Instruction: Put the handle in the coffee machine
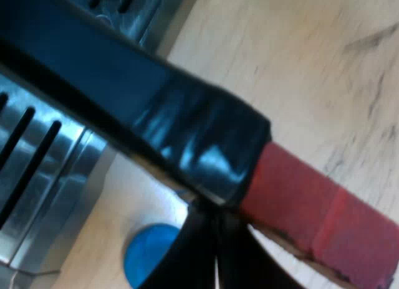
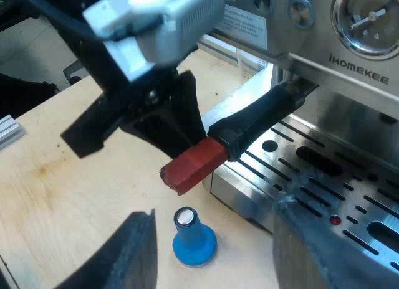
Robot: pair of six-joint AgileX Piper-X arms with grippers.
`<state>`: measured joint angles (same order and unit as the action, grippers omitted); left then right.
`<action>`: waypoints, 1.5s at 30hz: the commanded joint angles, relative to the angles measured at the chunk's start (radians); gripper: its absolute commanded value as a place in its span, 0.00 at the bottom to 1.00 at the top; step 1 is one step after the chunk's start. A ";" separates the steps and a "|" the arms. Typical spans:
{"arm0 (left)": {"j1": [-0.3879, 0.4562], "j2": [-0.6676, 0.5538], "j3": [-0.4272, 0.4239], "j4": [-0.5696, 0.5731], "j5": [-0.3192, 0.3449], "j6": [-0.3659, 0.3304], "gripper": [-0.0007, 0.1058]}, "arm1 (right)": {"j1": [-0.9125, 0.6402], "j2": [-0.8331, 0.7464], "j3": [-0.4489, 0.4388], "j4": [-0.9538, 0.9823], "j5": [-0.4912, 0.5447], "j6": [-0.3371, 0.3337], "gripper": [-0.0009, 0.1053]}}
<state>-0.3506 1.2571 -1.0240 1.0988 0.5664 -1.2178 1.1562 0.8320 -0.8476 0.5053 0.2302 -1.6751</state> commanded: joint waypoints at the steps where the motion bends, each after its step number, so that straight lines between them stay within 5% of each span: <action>1: 0.032 -0.011 -0.028 -0.058 0.187 -0.008 0.01 | 0.001 -0.006 -0.011 0.000 -0.005 -0.003 0.44; 9: 0.117 -0.011 -0.028 0.065 0.140 0.075 0.01 | 0.001 -0.006 -0.011 0.000 -0.005 -0.003 0.44; 16: 0.201 -0.030 -0.028 0.133 0.140 0.076 0.03 | 0.001 -0.006 -0.011 0.000 -0.005 -0.003 0.44; 20: 0.251 -0.070 -0.028 0.163 0.143 0.076 0.15 | 0.001 -0.006 -0.011 0.000 -0.005 0.012 0.44; 26: 0.293 -0.143 -0.028 0.207 0.143 0.076 0.57 | 0.001 -0.003 -0.011 0.000 -0.005 0.051 0.44; 30: 0.293 -0.193 -0.028 0.239 0.143 0.076 0.76 | -0.001 -0.003 -0.011 0.000 -0.005 0.094 0.49; 36: 0.293 -0.244 -0.028 0.267 0.143 0.070 0.84 | -0.001 -0.003 -0.011 0.000 -0.007 0.094 0.81; 40: 0.293 -0.277 -0.028 0.259 0.143 0.053 0.84 | -0.001 -0.003 -0.011 0.000 -0.012 0.109 0.87; 45: 0.293 -0.335 -0.028 0.192 0.123 -0.063 0.84 | -0.063 -0.003 -0.021 0.018 -0.067 0.155 0.86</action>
<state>-0.0593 0.9390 -1.0473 1.3104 0.6950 -1.2343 1.1183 0.8320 -0.8498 0.5137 0.1894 -1.5213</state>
